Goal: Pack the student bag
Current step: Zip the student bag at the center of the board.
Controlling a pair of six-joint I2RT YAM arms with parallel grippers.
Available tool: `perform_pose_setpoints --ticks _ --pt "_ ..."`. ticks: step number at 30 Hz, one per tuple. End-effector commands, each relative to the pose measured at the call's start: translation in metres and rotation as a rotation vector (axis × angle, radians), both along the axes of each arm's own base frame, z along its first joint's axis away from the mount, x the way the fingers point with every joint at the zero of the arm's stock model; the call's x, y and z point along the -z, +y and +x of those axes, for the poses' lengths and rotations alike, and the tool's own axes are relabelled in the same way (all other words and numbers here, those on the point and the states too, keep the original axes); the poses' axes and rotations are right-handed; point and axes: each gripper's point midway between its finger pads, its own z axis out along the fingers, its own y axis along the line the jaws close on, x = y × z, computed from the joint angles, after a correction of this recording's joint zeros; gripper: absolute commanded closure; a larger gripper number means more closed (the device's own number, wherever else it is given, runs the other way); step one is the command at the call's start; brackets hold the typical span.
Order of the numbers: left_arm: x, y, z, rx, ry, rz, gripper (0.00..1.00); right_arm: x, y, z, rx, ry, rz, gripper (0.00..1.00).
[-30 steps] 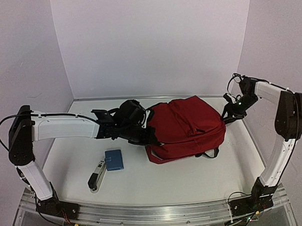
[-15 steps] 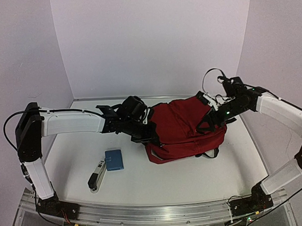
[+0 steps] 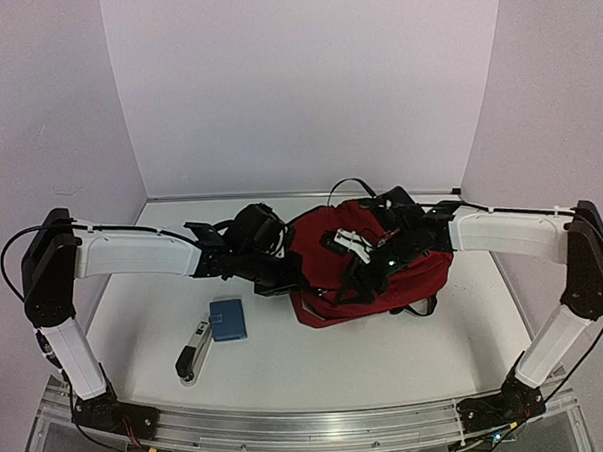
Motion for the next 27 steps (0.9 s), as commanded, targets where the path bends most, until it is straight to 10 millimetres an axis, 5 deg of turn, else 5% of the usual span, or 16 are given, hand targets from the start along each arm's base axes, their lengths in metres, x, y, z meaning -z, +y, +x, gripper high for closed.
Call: perform_pose_setpoints --ticks 1,8,14,20,27 --pt "-0.032 0.006 0.011 -0.062 -0.066 -0.061 1.0 0.006 0.016 0.019 -0.015 -0.077 -0.021 0.29" --pt "-0.032 0.01 0.012 -0.078 -0.075 -0.063 1.0 0.037 0.004 0.033 0.009 -0.137 -0.144 0.44" --pt "-0.027 0.021 0.017 -0.113 -0.065 -0.042 1.0 0.034 -0.011 0.041 0.057 -0.201 -0.199 0.98" --pt "-0.021 0.047 0.032 -0.201 -0.072 -0.001 1.0 0.019 -0.033 0.037 0.089 -0.267 -0.229 1.0" --pt "-0.019 0.092 0.048 -0.321 -0.104 0.033 1.0 0.027 -0.08 0.021 0.088 -0.267 -0.305 1.0"
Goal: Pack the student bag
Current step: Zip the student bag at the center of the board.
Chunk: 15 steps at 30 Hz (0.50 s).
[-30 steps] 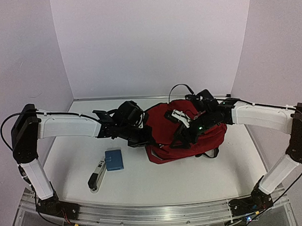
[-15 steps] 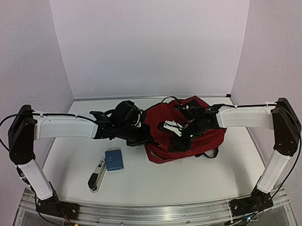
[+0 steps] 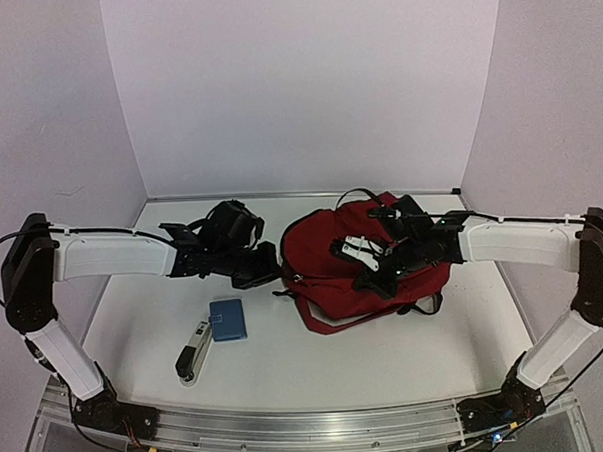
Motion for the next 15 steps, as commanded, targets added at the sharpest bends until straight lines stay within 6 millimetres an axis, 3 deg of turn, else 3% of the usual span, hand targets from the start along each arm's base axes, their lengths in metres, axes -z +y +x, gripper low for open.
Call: perform_pose_setpoints --ticks 1,4,9,13,15 --pt "-0.015 0.04 0.017 -0.115 -0.068 0.035 1.0 0.006 -0.052 -0.005 0.033 -0.024 -0.123 1.0" --pt "-0.022 0.036 0.017 -0.078 -0.093 0.025 1.0 0.012 -0.076 -0.008 0.025 -0.029 -0.17 1.0" --pt "-0.037 0.005 0.008 0.073 -0.095 -0.075 1.0 0.012 -0.112 0.007 0.04 -0.058 -0.226 1.0" --pt "-0.042 -0.021 0.004 0.18 -0.073 -0.136 1.0 -0.02 -0.08 0.0 0.005 -0.016 -0.089 0.52" --pt "-0.045 -0.03 0.005 0.207 -0.07 -0.16 1.0 -0.033 -0.053 -0.01 -0.005 0.014 -0.02 0.39"
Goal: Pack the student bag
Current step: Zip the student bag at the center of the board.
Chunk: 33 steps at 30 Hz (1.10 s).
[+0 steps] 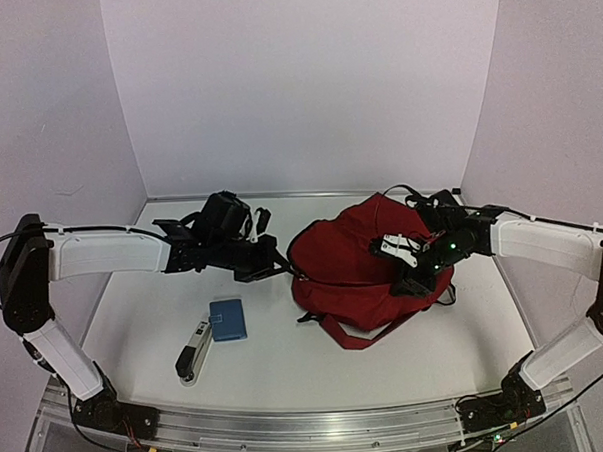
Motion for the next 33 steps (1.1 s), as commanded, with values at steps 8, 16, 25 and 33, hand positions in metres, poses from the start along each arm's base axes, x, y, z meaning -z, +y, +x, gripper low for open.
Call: perform_pose_setpoints --ticks 8,16,25,33 --pt "-0.021 -0.017 0.012 0.063 -0.04 -0.067 1.0 -0.056 0.105 -0.015 -0.026 0.046 0.223 0.28" --pt "-0.019 -0.009 0.013 0.026 -0.038 -0.054 1.0 -0.026 0.152 -0.013 -0.085 0.068 0.178 0.45" --pt "-0.006 0.008 0.035 -0.09 -0.047 0.008 1.0 -0.02 0.12 -0.03 -0.102 0.035 0.099 1.0" --pt "0.0 0.026 0.066 -0.165 -0.052 0.035 1.0 0.008 0.046 -0.075 -0.138 0.019 -0.068 1.0"
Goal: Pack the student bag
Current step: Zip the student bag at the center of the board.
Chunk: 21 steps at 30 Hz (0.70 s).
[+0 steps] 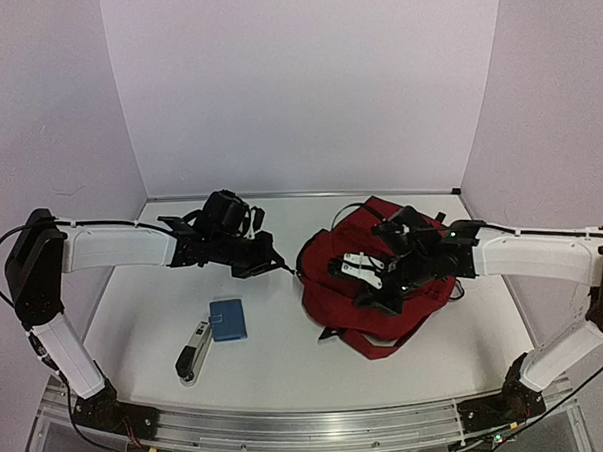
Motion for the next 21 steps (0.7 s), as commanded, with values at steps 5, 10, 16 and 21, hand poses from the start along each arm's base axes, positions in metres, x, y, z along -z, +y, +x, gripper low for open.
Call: perform_pose_setpoints --ticks 5,10,16,21 --pt "-0.021 0.012 0.029 -0.029 -0.076 -0.004 1.0 0.03 -0.103 -0.038 -0.068 -0.088 -0.268 1.0" --pt "-0.039 -0.018 0.004 0.141 -0.069 -0.139 1.0 0.016 -0.123 -0.021 -0.039 -0.101 -0.268 0.77" --pt "-0.049 -0.05 -0.01 0.247 -0.051 -0.21 1.0 -0.037 -0.054 -0.017 0.023 0.047 0.011 0.32" --pt "-0.053 -0.051 -0.01 0.241 -0.057 -0.216 1.0 -0.055 0.003 -0.008 0.048 0.055 0.145 0.28"
